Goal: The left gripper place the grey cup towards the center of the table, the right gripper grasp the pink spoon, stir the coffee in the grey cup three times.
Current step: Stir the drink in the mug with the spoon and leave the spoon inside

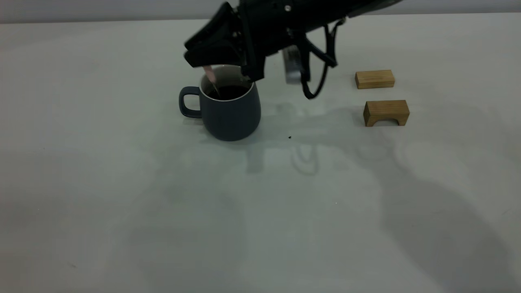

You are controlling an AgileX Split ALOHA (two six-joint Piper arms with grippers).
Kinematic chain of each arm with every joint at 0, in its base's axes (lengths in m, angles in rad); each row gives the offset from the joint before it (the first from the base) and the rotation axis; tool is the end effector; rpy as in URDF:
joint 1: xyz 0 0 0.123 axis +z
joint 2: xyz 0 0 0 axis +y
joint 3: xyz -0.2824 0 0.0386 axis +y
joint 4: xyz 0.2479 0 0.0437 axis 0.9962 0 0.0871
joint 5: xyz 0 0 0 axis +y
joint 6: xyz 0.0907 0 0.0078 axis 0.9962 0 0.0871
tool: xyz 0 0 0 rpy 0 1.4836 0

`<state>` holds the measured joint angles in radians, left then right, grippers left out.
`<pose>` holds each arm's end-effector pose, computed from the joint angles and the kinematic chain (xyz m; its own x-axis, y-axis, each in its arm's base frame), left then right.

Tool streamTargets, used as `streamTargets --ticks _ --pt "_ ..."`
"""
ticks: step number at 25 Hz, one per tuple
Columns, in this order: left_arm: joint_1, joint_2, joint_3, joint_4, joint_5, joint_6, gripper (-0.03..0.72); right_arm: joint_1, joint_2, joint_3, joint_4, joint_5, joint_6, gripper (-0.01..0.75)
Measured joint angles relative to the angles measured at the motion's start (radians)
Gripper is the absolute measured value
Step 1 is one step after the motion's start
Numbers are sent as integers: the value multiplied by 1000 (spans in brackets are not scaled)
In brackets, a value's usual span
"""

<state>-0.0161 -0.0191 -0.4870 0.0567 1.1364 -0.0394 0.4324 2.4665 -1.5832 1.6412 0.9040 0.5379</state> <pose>-0.0096 0.0048 0.2675 -0.5157 -0.0072 -0.8567 -0.0359 0.9993 0.0132 0.4046 0.2654 0.0689 -0.2797 0.4147 0.8659 0.9549 0.0260 0.2959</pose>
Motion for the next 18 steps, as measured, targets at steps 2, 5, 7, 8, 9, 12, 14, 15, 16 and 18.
streamTargets --ticks 2,5,7,8,9,12,14,15,16,18 --pt "0 0 0 0 0 0 297 -1 0 -8 11 -21 -70 142" --pt "0 0 0 0 0 0 297 -19 0 -6 -34 -48 -103 142" --pt "0 0 0 0 0 0 297 -35 0 0 -79 -44 -68 142" --pt "0 0 0 0 0 0 297 -40 1 1 -94 -36 -38 142" --pt "0 0 0 0 0 0 297 -43 2 3 -98 -26 -12 142" --pt "0 0 0 0 0 0 297 -24 2 5 -63 -16 21 142" --pt "0 0 0 0 0 0 297 2 2 5 -6 -45 -16 142" --pt "0 0 0 0 0 0 297 14 2 5 16 -64 -51 142" --pt "0 0 0 0 0 0 297 20 2 5 29 -74 -81 142" --pt "0 0 0 0 0 0 297 18 2 5 34 -88 -147 142"
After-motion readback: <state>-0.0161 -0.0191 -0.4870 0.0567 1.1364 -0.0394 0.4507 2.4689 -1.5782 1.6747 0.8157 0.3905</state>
